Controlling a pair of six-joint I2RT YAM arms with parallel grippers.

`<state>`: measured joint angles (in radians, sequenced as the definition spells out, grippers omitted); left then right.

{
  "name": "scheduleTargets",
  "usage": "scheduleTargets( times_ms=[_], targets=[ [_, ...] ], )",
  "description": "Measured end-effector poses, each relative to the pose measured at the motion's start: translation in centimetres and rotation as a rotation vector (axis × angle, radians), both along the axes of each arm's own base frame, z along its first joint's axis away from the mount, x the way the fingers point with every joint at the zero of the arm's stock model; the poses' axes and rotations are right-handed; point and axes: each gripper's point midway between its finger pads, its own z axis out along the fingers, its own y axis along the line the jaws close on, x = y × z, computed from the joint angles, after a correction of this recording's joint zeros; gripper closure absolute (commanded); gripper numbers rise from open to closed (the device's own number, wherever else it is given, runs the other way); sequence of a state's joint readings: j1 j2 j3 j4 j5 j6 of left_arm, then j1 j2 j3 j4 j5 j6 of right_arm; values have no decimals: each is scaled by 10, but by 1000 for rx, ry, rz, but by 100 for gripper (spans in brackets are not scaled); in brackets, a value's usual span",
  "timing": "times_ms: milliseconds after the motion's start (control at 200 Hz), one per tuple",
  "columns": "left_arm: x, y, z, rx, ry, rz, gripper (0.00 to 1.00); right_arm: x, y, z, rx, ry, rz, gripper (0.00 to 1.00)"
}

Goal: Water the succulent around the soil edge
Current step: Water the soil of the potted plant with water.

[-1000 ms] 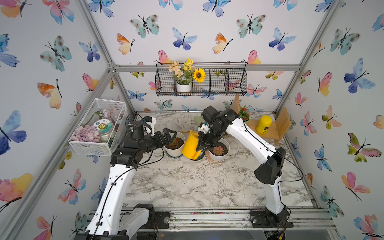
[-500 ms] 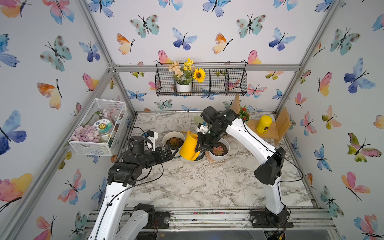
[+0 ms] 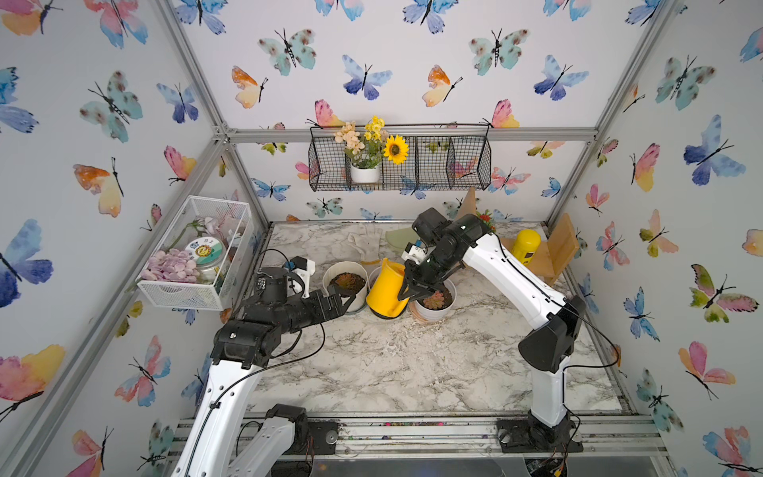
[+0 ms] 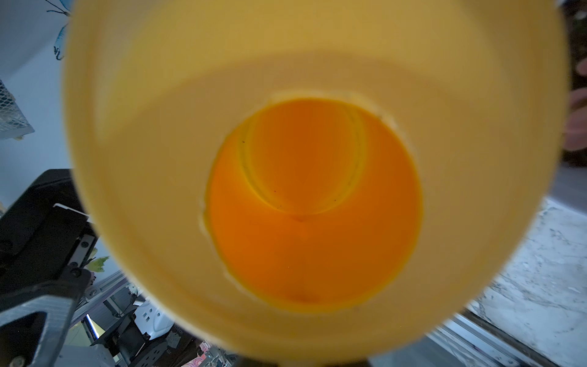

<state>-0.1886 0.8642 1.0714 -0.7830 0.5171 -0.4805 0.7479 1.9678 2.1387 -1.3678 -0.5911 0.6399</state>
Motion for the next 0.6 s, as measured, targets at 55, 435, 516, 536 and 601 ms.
scheduleTargets(
  times_ms=[55, 435, 516, 536, 601],
  targets=[
    [1, -2, 1, 2, 0, -9, 1, -2, -5, 3, 2, -3, -3, 99],
    [1, -16, -7, 46, 15, -53, 1, -25, -22, 1, -2, 30, 12, 99],
    [0, -21, -9, 53, 21, -69, 1, -31, -26, 0, 2, 40, 14, 99],
    [0, -21, -10, 55, 22, -72, 1, -33, -27, 0, 3, 42, 15, 99],
    [-1, -23, -10, 57, 21, -78, 1, -38, -31, -1, 4, 51, 16, 99]
  ],
)
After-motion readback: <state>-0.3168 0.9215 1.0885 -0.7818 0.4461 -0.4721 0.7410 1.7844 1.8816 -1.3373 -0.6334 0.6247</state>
